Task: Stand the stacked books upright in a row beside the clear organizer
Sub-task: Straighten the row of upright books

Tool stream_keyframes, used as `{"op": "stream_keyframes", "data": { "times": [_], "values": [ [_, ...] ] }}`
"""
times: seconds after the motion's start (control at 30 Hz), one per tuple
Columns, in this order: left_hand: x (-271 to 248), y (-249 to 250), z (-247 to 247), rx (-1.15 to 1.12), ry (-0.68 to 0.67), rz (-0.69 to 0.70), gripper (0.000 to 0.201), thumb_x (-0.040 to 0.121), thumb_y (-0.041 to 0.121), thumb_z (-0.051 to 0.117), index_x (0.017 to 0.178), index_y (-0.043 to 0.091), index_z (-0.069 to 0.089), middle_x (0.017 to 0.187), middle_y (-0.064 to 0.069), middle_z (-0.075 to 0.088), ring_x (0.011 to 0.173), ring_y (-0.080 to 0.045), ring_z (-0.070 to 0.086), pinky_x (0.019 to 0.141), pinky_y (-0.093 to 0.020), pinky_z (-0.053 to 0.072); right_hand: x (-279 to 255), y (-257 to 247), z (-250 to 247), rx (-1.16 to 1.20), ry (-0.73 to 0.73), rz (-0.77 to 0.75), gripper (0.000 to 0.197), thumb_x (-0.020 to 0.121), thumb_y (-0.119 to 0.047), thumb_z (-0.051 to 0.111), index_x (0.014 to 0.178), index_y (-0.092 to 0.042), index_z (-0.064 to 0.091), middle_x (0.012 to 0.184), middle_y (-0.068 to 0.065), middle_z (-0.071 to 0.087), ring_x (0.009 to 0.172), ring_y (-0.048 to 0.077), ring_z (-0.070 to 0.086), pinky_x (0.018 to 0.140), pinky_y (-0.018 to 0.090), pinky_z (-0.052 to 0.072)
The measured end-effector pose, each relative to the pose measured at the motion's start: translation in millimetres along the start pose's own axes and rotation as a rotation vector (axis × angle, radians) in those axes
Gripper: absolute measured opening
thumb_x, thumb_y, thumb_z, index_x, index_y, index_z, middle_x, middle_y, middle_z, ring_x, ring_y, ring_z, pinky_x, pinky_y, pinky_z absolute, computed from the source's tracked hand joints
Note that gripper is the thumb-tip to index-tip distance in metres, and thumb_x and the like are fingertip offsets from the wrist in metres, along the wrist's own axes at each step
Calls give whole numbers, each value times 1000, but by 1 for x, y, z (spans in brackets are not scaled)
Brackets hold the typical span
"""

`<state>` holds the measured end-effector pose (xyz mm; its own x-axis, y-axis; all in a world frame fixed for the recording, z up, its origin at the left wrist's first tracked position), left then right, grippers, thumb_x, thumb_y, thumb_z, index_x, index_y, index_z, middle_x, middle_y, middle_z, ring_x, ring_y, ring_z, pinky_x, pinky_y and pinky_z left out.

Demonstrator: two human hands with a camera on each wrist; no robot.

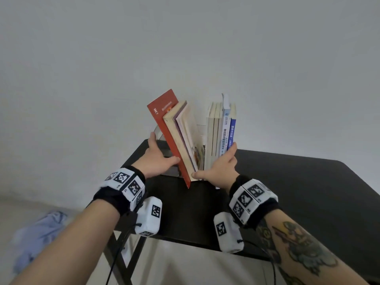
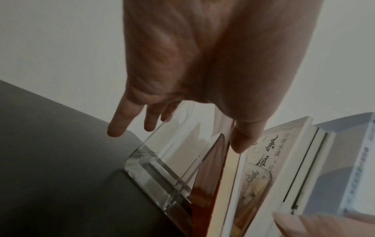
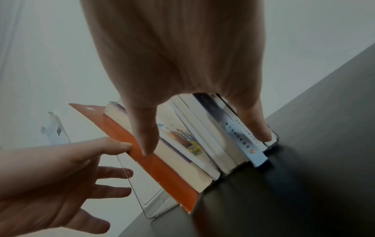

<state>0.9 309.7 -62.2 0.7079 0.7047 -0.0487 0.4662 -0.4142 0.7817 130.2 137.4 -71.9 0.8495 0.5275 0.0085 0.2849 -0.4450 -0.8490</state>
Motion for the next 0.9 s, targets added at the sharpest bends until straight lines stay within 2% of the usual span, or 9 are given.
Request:
{"op": "stream_keyframes", "data": {
  "times": [0.1, 0.17, 0.37, 0.43, 0.57, 0.67, 0.9],
  "values": [
    [18, -11, -12, -16, 17, -19, 120, 83, 35, 73, 150, 21, -25, 164, -12, 10, 143, -29, 32, 116, -46, 30, 11, -11, 17, -1, -22, -26, 145, 62, -26, 91, 148, -12, -24, 153, 20, 10, 143, 36, 16, 118, 52, 20],
    [30, -17, -19, -38, 33, -32, 119, 83, 31, 73, 150, 21, -25, 163, -13, 12, 141, -30, 36, 115, -45, 32, 19, -17, 28, -7, -33, -29, 144, 63, -26, 91, 149, -13, -24, 154, 19, 10, 144, 36, 15, 118, 52, 20],
    [60, -35, -38, -95, 72, -74, 121, 81, 25, 73, 149, 24, -27, 149, -17, 39, 128, -31, 50, 110, -46, 39, 41, -31, 56, -30, -60, -33, 145, 63, -27, 90, 147, -15, -28, 154, 17, 10, 144, 35, 15, 118, 52, 21],
    [71, -41, -44, -110, 89, -78, 120, 81, 24, 73, 149, 25, -27, 146, -17, 43, 126, -31, 52, 109, -46, 40, 49, -34, 64, -37, -65, -36, 146, 62, -28, 90, 147, -16, -28, 153, 17, 11, 144, 35, 16, 117, 52, 21],
    [89, -47, -51, -112, 94, -82, 125, 73, 30, 73, 148, 27, -28, 134, -16, 54, 116, -31, 59, 105, -47, 45, 62, -38, 76, -45, -73, -37, 148, 61, -26, 90, 147, -18, -29, 152, 16, 12, 144, 35, 16, 117, 52, 23],
    [102, -55, -55, -110, 108, -81, 130, 59, 38, 71, 145, 34, -26, 133, -14, 55, 112, -30, 61, 102, -48, 47, 73, -42, 85, -54, -68, -47, 147, 60, -24, 91, 147, -19, -27, 151, 15, 14, 143, 35, 17, 116, 52, 25],
    [117, -63, -57, -106, 154, -91, 132, 61, 36, 74, 147, 32, -27, 142, -14, 42, 123, -32, 51, 105, -48, 45, 79, -41, 91, -68, -18, -25, 144, 61, -22, 89, 148, -19, -27, 152, 15, 11, 144, 34, 14, 117, 51, 23]
  ]
}}
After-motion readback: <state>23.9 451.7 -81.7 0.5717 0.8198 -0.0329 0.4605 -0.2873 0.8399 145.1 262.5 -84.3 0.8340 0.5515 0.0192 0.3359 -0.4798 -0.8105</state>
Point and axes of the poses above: each hand's wrist, its own x-axis towards the middle knuckle, its own z-axis out of the palm, y = z × x, the point moved 10 cm from there along x, towards the middle knuckle
